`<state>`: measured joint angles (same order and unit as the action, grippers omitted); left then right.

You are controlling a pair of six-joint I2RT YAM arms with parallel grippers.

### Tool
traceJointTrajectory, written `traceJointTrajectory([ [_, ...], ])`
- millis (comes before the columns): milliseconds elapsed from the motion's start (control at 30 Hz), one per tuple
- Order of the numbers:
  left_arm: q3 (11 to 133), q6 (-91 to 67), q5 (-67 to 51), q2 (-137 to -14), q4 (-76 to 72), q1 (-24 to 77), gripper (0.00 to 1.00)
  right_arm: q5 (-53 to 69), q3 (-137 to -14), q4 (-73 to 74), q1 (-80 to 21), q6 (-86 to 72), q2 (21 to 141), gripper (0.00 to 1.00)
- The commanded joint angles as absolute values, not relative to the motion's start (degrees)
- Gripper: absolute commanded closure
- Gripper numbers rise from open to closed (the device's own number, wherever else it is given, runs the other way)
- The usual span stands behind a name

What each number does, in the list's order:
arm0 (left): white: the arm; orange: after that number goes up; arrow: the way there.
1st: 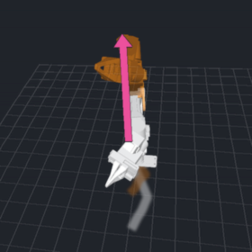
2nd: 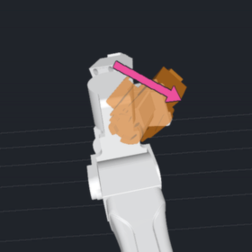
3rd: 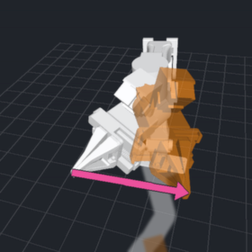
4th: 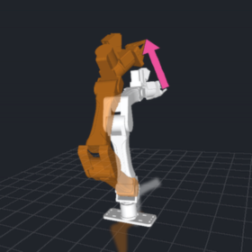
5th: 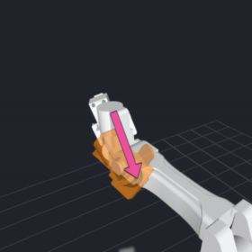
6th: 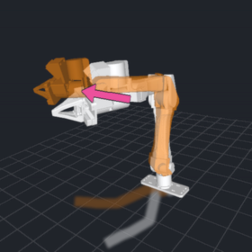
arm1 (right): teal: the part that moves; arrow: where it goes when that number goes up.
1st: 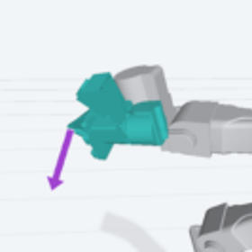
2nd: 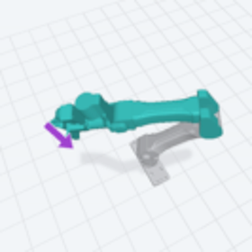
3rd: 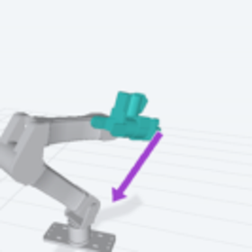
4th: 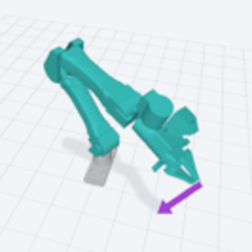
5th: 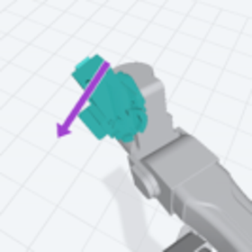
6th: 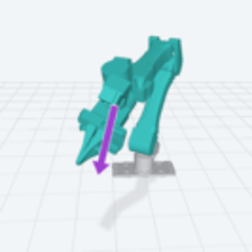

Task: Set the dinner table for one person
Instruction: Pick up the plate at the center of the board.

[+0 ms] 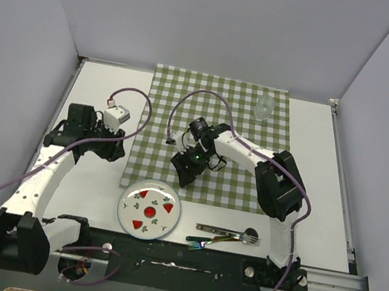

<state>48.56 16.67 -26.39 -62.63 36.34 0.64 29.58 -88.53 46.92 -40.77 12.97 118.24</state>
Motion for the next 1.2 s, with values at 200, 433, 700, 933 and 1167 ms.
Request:
traceJointTrajectory([
  [200,50.47,15.87,-28.34,-64.97,32.14,0.35,0.63,32.92,-90.15,46.42,-42.92,12.28,120.00,0.47],
  [433,50.02,12.99,-22.40,-62.45,27.19,0.33,0.64,33.71,-91.52,47.73,-44.14,12.47,120.91,0.47],
  [700,50.32,12.87,-20.71,-60.98,27.59,0.33,0.64,34.70,-93.10,49.69,-46.61,13.03,122.09,0.48],
  [933,51.04,13.84,-20.85,-60.86,29.29,0.30,0.64,35.95,-93.86,50.31,-48.14,12.86,122.98,0.49],
  [1167,51.35,14.19,-21.51,-61.24,30.11,0.33,0.64,37.14,-94.39,50.95,-49.12,12.67,123.62,0.51],
])
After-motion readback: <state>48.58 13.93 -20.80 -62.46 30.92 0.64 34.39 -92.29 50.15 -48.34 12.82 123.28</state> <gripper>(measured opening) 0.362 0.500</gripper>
